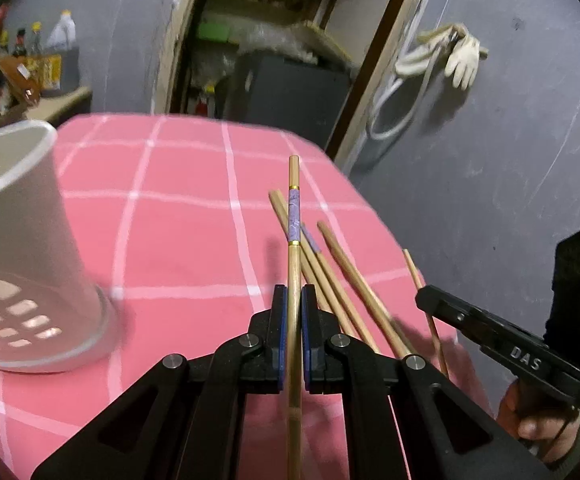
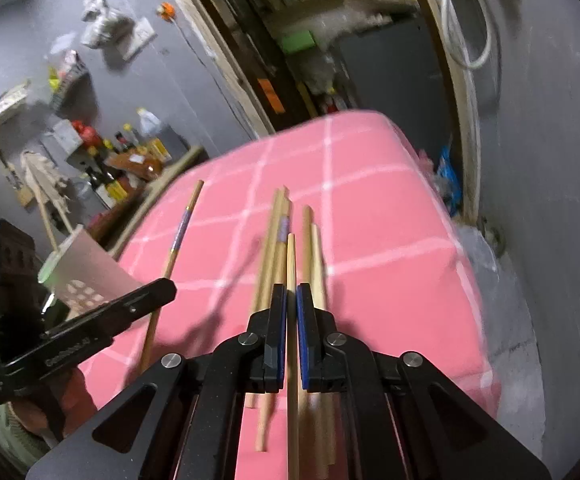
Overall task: Organize utensils
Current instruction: 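Lift both held chopsticks upright and carry them toward the caddy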
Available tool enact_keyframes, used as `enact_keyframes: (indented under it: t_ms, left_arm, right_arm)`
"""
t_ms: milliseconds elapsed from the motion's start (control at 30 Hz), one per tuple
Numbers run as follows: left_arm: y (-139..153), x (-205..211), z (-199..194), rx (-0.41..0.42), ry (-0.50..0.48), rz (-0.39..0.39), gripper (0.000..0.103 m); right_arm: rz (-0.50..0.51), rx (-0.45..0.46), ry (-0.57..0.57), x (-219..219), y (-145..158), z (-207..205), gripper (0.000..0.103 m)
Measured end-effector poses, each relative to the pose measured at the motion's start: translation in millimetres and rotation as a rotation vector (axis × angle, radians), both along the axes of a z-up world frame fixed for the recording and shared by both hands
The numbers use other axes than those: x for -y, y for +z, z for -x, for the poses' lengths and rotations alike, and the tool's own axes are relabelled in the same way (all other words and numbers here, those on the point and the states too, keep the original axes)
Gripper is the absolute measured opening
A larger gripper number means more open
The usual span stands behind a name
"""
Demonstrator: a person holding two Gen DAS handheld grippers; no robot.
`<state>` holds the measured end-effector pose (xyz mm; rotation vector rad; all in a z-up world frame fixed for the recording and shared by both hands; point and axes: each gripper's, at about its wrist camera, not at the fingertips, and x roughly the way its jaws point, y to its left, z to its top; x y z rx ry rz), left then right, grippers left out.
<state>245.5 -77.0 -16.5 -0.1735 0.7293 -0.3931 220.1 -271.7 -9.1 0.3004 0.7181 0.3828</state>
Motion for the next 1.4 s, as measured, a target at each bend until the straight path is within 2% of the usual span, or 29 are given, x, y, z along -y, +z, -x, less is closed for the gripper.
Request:
enact_keyframes:
  t_ms: [100,367,500,833,967,1233,1400]
  left_arm:
    - [11,-7,15,0.111,0.014,0.053,0.004]
    - [45,-28,48,0.318,0.094,0.106,0.004]
    - [64,-49,61,0.406,0.131,0.135,0.004]
    - [113,-112,71,0.588,0.242,0.116,0.004]
    - [122,-147,71,0.622,0.277,0.138,0.004]
    - [137,-209,55,0.67,0.395,0.15,0.004]
    - [127,-238,42,0.689,0.471,0.163,0.004]
  right_arm:
    - [-0.001,0.108,0.009,-10,12,19,0.003]
    - [-0.034,0.384,0.002,-43,49,54,0.003]
    - [-0.046,0.451,0.03,-61,69,52,0.003]
    - [-0.095,0.628,0.108,-125,118,32,0.003]
    - [-0.154,0.675,0.142,-150,127,17,0.003]
    - [-0.245,0.743,0.197,-188,125,-13,0.003]
    - [-0.259,0.78,0.198,-204,112,-25,0.003]
